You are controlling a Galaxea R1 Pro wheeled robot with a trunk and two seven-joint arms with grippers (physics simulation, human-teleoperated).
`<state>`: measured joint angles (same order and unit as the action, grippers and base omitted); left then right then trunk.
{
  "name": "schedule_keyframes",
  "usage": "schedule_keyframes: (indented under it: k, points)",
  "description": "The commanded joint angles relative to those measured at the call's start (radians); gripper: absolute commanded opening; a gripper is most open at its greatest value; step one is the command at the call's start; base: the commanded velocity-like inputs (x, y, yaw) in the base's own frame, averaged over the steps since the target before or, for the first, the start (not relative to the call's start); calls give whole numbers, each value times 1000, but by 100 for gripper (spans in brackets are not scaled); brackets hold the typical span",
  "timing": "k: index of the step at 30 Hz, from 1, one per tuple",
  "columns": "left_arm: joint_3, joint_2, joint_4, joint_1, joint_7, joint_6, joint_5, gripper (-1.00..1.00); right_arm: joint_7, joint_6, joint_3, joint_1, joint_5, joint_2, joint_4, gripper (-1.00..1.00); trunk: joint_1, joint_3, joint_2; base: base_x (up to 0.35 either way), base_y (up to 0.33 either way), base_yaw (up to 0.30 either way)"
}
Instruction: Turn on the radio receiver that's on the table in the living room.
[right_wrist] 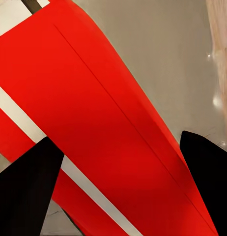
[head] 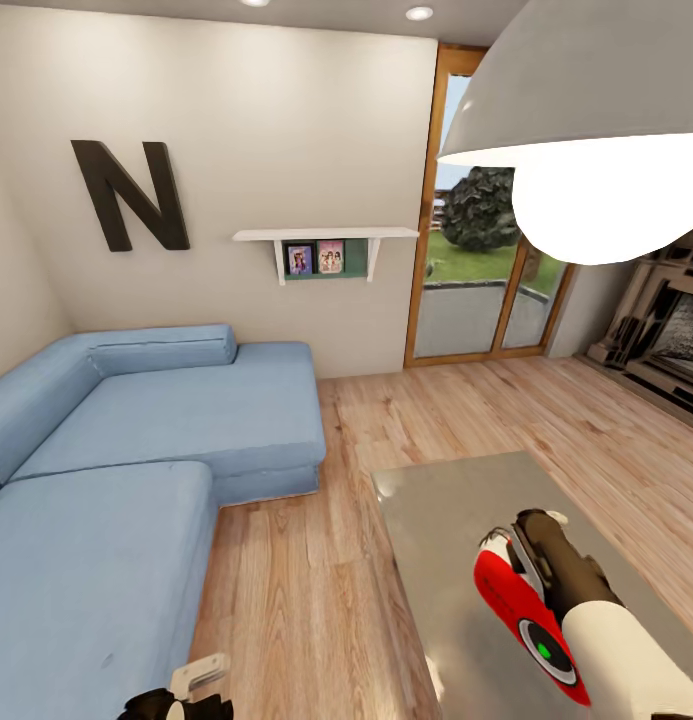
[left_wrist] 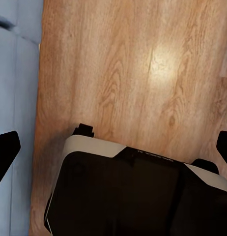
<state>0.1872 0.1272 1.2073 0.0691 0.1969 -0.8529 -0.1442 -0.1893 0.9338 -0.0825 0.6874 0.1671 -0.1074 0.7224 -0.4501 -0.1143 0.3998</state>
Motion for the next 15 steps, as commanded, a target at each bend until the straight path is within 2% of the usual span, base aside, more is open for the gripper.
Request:
schedule_keyframes:
  k: [1, 3, 5, 15]
  points:
    - [0, 0, -1, 0, 0, 0, 0, 100, -9, -2, 0, 19, 10, 0, -44, -100, 0, 0, 0, 0, 0, 0]
    - [0, 0, -1, 0, 1, 0, 0, 100, -33, -12, 0, 47, 11, 0, -121, -100, 0, 0, 0, 0, 0, 0]
    - [0, 0, -1, 0, 0, 0, 0, 100, -43, -31, 0, 56, 12, 0, -154, -100, 0, 0, 0, 0, 0, 0]
    - [0, 0, 0, 0, 0, 0, -1, 100, -50, -51, -1, 63, 9, 0, -180, -100, 0, 0, 0, 0, 0, 0]
